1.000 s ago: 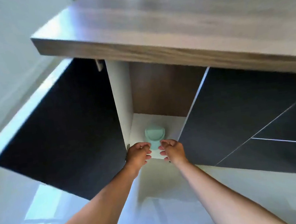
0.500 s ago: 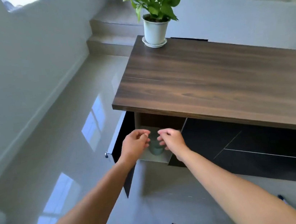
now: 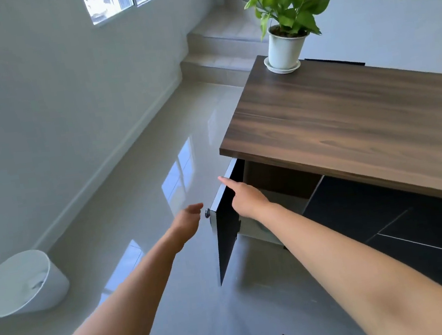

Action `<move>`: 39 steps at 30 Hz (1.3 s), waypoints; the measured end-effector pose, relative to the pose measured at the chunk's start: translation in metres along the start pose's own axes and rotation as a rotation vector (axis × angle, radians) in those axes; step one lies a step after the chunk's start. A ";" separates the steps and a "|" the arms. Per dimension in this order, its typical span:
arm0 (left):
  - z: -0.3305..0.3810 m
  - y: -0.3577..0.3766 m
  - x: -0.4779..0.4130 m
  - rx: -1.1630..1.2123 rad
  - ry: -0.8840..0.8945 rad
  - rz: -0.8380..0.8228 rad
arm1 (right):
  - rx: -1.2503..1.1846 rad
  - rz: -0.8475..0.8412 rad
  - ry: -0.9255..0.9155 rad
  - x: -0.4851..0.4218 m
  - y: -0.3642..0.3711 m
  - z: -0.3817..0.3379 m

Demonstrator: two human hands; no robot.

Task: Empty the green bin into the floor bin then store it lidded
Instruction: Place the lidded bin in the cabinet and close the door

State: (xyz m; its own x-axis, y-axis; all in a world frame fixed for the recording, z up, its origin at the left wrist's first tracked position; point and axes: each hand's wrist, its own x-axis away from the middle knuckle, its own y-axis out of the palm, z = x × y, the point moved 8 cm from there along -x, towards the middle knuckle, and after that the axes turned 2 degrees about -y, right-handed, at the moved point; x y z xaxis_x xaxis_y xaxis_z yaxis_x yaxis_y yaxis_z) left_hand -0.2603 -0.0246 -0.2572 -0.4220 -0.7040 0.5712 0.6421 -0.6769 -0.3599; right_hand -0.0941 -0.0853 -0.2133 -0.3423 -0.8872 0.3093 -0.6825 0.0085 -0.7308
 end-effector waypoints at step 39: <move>0.250 0.179 -0.089 -1.093 0.628 0.201 | -0.465 0.243 0.635 0.045 -0.105 0.233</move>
State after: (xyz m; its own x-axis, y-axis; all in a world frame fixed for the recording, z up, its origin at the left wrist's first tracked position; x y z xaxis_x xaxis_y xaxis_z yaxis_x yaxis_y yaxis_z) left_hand 0.0526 -0.0298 -0.1876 -0.7999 -0.5920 0.0983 -0.0028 -0.1602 -0.9871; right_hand 0.1128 -0.2331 -0.2644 -0.7195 -0.4073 0.5626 -0.6926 0.4805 -0.5379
